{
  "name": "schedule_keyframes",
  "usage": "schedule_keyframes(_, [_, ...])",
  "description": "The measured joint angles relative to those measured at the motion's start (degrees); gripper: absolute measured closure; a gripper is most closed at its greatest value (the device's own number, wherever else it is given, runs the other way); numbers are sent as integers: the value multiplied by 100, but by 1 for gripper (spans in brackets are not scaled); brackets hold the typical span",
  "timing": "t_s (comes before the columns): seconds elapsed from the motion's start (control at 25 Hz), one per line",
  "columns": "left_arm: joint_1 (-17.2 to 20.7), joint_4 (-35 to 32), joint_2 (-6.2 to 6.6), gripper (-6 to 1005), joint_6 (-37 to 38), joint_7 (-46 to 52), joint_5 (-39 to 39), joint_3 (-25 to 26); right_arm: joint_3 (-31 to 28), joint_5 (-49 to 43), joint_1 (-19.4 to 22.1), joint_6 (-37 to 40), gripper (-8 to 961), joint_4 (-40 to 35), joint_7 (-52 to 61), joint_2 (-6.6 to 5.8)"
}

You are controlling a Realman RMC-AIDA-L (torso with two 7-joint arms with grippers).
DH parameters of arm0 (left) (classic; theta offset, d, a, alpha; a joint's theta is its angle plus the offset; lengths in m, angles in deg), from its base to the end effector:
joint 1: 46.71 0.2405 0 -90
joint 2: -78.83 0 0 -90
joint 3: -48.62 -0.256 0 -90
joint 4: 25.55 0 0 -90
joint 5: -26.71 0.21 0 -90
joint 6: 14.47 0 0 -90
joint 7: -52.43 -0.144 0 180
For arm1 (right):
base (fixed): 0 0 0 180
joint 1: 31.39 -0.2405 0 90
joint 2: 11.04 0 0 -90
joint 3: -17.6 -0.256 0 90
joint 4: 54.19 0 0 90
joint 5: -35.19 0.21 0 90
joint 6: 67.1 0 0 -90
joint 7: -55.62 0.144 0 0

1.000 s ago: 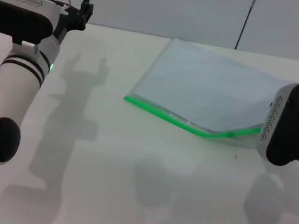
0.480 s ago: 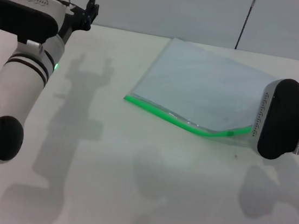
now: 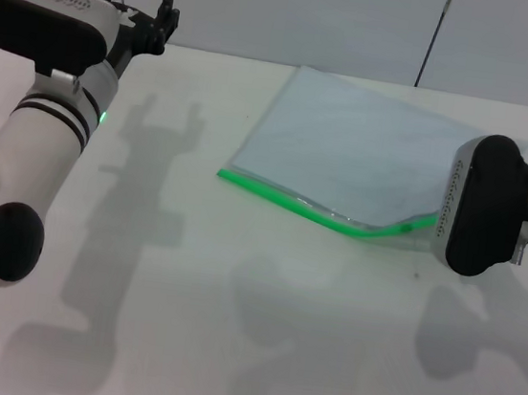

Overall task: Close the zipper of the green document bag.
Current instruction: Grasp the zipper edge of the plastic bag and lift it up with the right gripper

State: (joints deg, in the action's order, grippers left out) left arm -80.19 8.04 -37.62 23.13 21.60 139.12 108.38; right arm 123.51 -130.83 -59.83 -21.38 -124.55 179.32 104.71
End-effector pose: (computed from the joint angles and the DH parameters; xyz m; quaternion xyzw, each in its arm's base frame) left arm -0.2449 0.4257 -0.0161 -0.7032 -0.2196 -0.2006 0.6458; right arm 0.2085 0.3882 -0.0425 -0.8974 -0.1225 -0.2799 0.3182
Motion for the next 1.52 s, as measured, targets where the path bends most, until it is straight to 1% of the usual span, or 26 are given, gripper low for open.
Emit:
schedule_keyframes(0.12, [-3,36,0,303,0,-6,0,0,67,0,-79,0,464,130,-19,0])
schedule_keyframes(0.32, [-2,47,7,303,2,-10,0,0,165,0,-162,0,695,247,-5,5])
schedule_keyframes(0.44, [-3,51,9,304,2,-11,0,0,177,-1,-143,4,771,167,67,14])
schedule_keyframes(0.56, [29,165,13,304,-107,-39,59,-8,138,0,13,73,797,-222,192,7])
schedule_keyframes(0.64, [49,264,23,304,-206,-67,70,-13,48,2,285,139,815,-746,219,0])
schedule_keyframes(0.8, [208,918,100,304,-645,-335,78,-18,-176,0,920,253,848,-1961,163,-4])
schedule_keyframes(0.88, [352,1313,157,304,-886,-573,101,-18,-224,0,1113,296,864,-2358,142,-2])
schedule_keyframes(0.92, [463,1588,200,304,-1085,-774,146,-18,-242,-1,1150,307,868,-2440,137,-3])
schedule_keyframes(1.08, [785,2417,281,303,-1619,-1273,538,-51,-319,0,1202,313,882,-2514,133,0])
schedule_keyframes(1.16, [956,2817,300,303,-1805,-1420,908,-103,-334,0,1204,313,890,-2456,132,0])
schedule_keyframes(1.24, [1050,3101,302,303,-2010,-1487,1212,-135,-333,1,1205,309,897,-2419,131,4])
schedule_keyframes(1.28, [1091,3289,306,303,-2227,-1522,1459,-154,-326,2,1205,307,901,-2409,131,6])
schedule_keyframes(1.32, [1091,3289,306,303,-2227,-1522,1459,-154,-312,4,1204,305,901,-2402,131,9])
schedule_keyframes(1.36, [1107,3514,327,304,-2616,-1561,1898,-228,-302,5,1203,303,901,-2400,131,9])
schedule_keyframes(1.4, [1096,3551,340,304,-2690,-1569,1996,-265,-295,5,1201,299,901,-2400,133,11])
schedule_keyframes(1.52, [991,3678,444,304,-2991,-1594,2294,-469,-284,19,1197,274,900,-2400,163,18])
